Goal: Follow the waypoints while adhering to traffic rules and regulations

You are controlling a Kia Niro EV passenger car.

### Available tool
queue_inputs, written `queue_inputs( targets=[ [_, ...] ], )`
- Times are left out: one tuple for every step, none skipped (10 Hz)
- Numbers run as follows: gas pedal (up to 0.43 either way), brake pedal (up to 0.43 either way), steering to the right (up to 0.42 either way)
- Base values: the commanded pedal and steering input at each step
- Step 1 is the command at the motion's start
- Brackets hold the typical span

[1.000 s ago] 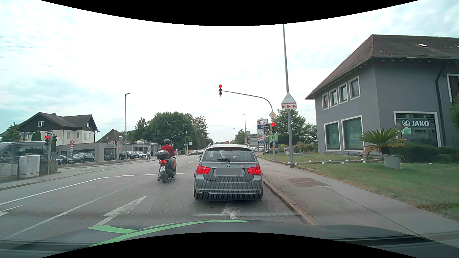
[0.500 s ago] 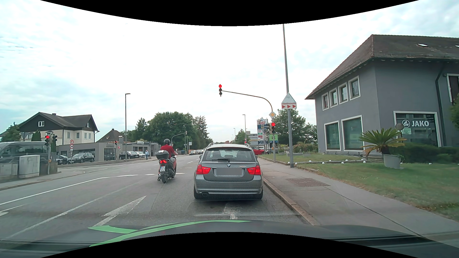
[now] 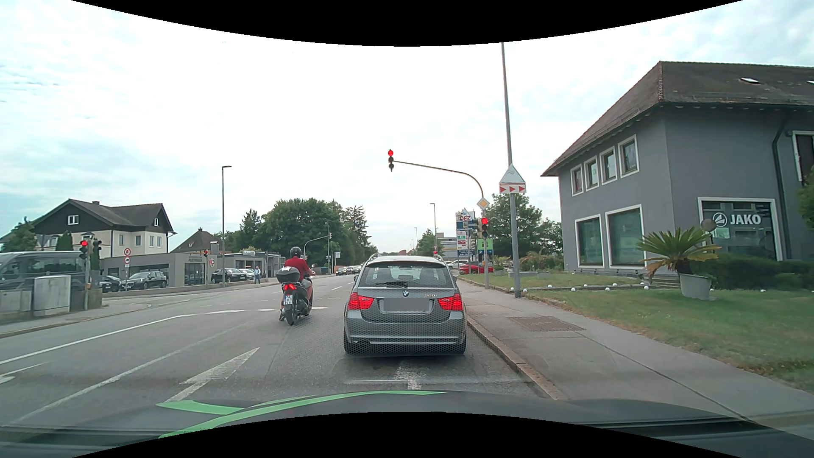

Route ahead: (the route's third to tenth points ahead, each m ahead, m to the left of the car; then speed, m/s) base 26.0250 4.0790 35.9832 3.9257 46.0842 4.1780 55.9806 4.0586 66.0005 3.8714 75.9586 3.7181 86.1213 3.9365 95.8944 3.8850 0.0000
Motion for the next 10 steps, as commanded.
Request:
queue_inputs(
  targets=[
    [0.0, 0.439, 0.001],
    [0.0, 0.433, 0.001],
    [0.0, 0.415, 0.001],
    [0.0, 0.396, 0.001],
    [0.0, 0.384, 0.001],
    [0.0, 0.384, 0.001],
    [0.0, 0.384, 0.001],
    [0.0, 0.378, 0.001],
    [0.0, 0.378, 0.001],
    [0.0, 0.378, 0.001]
  ],
)
